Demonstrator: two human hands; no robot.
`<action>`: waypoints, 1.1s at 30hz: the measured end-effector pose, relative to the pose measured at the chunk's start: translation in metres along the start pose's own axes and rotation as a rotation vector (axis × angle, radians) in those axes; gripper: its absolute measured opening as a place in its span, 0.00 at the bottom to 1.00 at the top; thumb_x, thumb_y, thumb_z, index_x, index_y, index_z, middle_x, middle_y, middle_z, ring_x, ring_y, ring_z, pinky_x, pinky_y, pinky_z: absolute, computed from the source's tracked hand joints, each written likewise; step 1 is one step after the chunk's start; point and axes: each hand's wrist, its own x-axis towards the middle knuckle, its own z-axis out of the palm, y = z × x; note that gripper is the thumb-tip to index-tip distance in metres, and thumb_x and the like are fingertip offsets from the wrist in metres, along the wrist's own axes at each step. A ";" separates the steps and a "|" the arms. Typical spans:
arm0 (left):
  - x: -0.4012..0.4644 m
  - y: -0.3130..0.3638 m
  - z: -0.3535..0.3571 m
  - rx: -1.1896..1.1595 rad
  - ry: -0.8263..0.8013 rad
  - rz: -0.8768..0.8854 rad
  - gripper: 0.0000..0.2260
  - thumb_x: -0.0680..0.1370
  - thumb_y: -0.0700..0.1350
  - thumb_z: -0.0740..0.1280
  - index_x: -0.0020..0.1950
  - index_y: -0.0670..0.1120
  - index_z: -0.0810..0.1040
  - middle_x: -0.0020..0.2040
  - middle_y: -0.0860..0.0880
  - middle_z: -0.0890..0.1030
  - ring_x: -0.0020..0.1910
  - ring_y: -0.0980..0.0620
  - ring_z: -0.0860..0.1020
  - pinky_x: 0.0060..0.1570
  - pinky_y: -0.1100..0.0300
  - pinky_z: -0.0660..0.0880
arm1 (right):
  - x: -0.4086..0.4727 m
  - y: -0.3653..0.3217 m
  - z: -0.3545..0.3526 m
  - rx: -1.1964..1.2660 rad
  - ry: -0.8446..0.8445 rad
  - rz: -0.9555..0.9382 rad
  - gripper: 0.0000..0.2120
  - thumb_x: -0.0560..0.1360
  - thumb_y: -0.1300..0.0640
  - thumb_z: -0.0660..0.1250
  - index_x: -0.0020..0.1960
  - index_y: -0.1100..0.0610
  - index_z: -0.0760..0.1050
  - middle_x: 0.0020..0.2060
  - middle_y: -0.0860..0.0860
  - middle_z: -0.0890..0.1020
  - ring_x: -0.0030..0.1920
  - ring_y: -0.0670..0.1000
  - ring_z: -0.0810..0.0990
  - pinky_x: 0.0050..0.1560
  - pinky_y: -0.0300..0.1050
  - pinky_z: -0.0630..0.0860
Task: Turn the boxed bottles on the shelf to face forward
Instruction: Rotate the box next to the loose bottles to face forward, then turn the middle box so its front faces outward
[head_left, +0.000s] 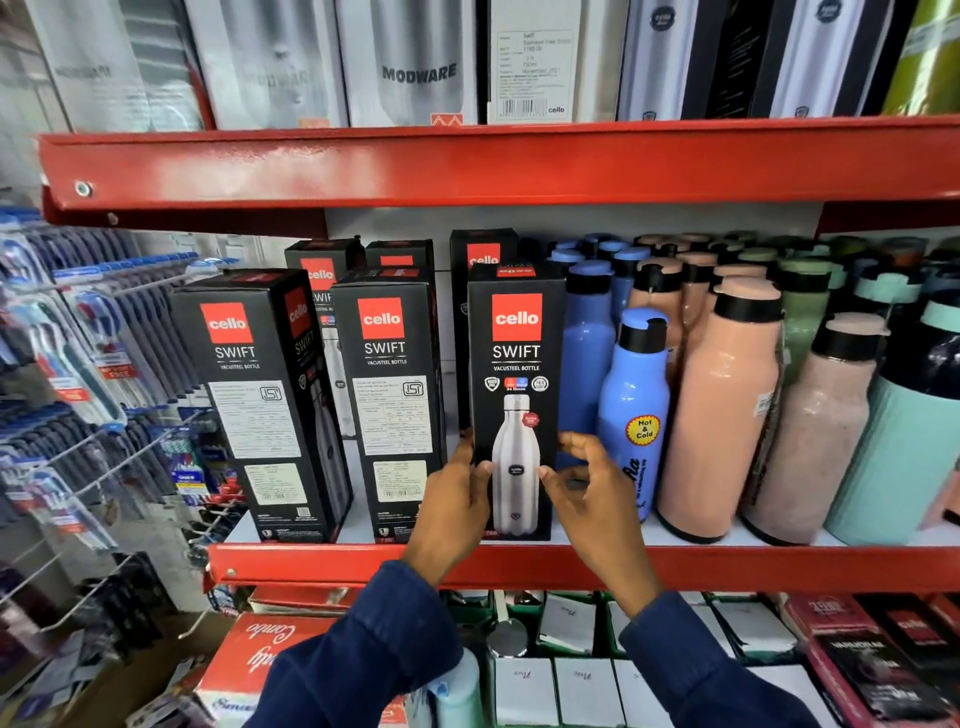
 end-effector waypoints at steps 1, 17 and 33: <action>-0.002 0.001 -0.001 0.007 -0.009 -0.005 0.20 0.84 0.44 0.58 0.76 0.45 0.65 0.50 0.41 0.86 0.46 0.43 0.84 0.47 0.51 0.78 | -0.001 0.000 0.000 0.001 0.001 0.001 0.16 0.74 0.58 0.71 0.59 0.48 0.73 0.52 0.48 0.82 0.44 0.37 0.80 0.41 0.22 0.72; -0.055 -0.016 -0.073 0.082 0.340 -0.047 0.33 0.78 0.53 0.69 0.78 0.44 0.61 0.74 0.46 0.70 0.73 0.48 0.69 0.72 0.53 0.68 | -0.061 -0.066 0.077 0.091 -0.202 0.020 0.26 0.79 0.55 0.56 0.77 0.50 0.59 0.73 0.44 0.69 0.71 0.39 0.68 0.72 0.39 0.66; -0.034 -0.019 -0.098 -0.223 0.446 -0.009 0.32 0.63 0.59 0.77 0.64 0.55 0.72 0.52 0.57 0.84 0.51 0.62 0.82 0.53 0.60 0.79 | -0.057 -0.104 0.083 0.231 0.060 -0.059 0.20 0.80 0.65 0.58 0.69 0.52 0.71 0.63 0.42 0.80 0.63 0.38 0.77 0.64 0.34 0.73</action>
